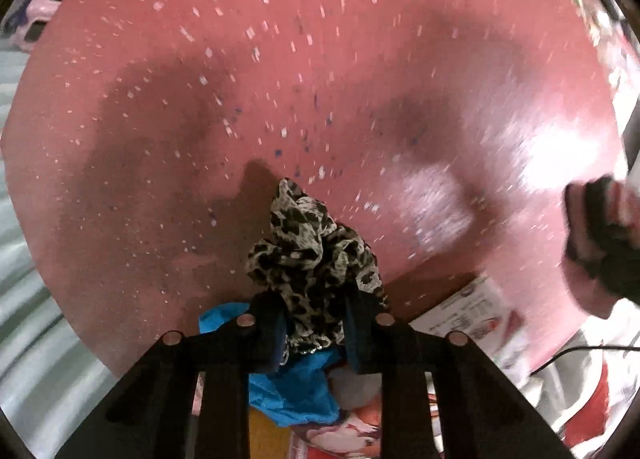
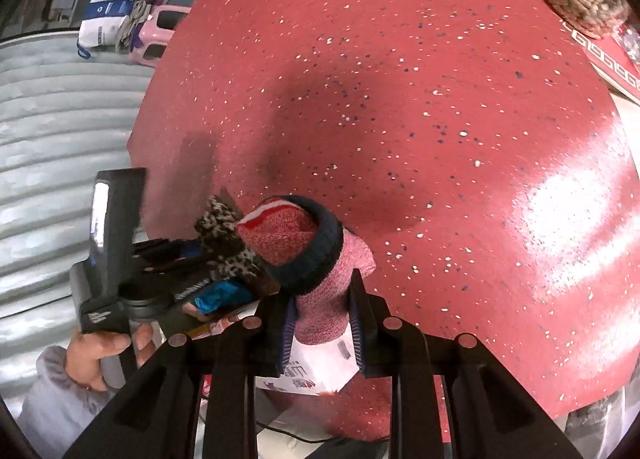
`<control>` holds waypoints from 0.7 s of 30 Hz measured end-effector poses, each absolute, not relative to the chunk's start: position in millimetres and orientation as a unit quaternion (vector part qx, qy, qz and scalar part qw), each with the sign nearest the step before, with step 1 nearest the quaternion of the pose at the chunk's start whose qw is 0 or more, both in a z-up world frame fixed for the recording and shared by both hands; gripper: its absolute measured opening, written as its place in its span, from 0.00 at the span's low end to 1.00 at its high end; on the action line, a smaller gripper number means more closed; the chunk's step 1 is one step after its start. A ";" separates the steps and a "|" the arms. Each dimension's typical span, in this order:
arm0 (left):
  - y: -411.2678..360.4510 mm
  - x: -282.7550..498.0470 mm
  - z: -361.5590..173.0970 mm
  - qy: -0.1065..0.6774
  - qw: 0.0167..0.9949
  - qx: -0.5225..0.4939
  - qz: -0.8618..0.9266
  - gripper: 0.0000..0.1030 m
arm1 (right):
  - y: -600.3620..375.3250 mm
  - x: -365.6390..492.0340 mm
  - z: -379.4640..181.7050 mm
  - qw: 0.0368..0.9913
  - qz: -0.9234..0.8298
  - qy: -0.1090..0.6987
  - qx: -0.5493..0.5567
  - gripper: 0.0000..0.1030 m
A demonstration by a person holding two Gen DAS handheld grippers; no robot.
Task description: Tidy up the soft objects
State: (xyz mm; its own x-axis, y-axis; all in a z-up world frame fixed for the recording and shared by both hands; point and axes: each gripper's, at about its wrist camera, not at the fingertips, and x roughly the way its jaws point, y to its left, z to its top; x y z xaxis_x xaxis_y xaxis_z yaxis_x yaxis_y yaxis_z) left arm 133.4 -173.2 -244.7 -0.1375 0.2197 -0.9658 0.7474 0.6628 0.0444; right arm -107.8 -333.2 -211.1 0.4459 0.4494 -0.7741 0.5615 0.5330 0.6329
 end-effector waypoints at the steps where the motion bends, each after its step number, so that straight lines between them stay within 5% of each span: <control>1: -173.1 135.1 -237.2 0.715 0.574 0.323 -0.236 0.24 | -333.4 -109.6 -209.9 0.701 -0.042 0.523 0.482 0.25; 21: -154.9 90.8 -121.1 0.649 0.652 0.209 -0.332 0.24 | -313.9 -159.2 -191.0 0.709 -0.101 0.503 0.483 0.25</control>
State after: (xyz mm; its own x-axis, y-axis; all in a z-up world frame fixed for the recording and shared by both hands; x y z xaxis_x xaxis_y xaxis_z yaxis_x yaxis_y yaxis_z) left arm 90.8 -154.9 -121.1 -0.0626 -0.1615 -0.9849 0.7049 0.6915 -0.1582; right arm -159.2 -313.9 -191.0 0.4725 0.3431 -0.8118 0.6305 0.5120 0.5834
